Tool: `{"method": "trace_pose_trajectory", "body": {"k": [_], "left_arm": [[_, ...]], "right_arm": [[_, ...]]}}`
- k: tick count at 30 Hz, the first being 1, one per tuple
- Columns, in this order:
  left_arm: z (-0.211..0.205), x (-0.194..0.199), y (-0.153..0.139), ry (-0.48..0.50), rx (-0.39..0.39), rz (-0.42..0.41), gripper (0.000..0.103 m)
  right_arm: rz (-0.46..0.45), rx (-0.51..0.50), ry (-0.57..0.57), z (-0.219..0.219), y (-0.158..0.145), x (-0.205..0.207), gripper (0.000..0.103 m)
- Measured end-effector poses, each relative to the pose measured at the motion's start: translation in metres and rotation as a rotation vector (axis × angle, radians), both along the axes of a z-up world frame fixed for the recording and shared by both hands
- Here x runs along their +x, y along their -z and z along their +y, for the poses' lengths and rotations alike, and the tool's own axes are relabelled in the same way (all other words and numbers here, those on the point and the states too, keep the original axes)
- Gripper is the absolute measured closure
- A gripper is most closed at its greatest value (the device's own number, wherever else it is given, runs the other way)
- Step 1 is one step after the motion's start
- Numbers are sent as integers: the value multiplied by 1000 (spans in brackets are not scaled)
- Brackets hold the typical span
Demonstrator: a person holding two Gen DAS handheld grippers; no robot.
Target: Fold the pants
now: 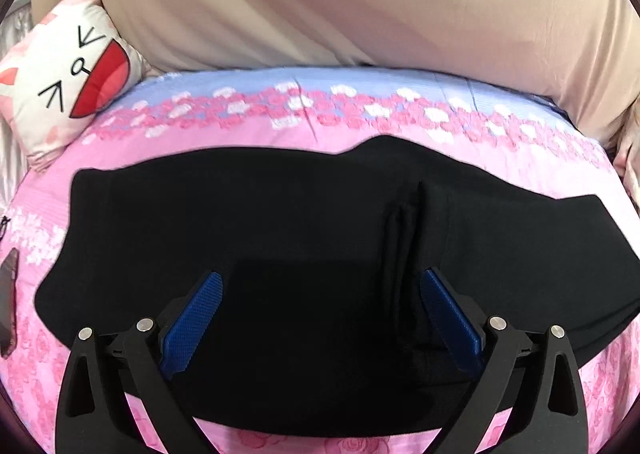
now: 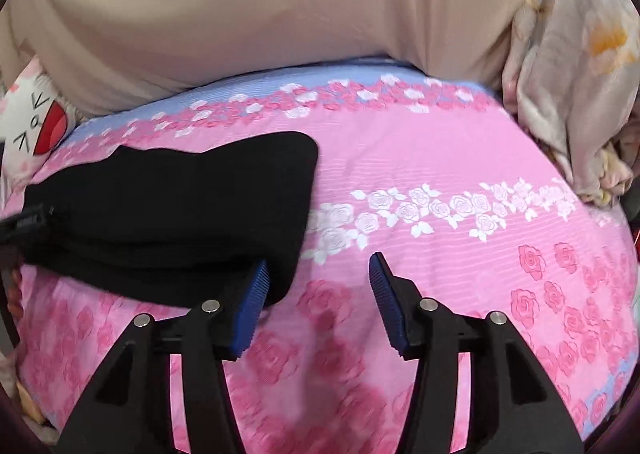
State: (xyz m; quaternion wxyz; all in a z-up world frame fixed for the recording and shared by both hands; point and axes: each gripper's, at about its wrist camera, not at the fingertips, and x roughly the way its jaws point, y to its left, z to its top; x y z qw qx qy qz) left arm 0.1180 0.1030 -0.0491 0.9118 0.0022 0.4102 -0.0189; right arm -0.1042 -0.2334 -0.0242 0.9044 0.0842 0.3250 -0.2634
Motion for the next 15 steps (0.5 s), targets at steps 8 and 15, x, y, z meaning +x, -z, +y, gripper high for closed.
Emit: {"method": "trace_pose_trajectory", "body": {"k": [8,15], "left_arm": [[-1,-1,11,-17,16,26,5],[54,-27,-10,-148,-18,-20,5]], "right_arm": [[-59,-11,11,-4,-14,-7,53],[74,41,-4,-20,31,25,37]]}}
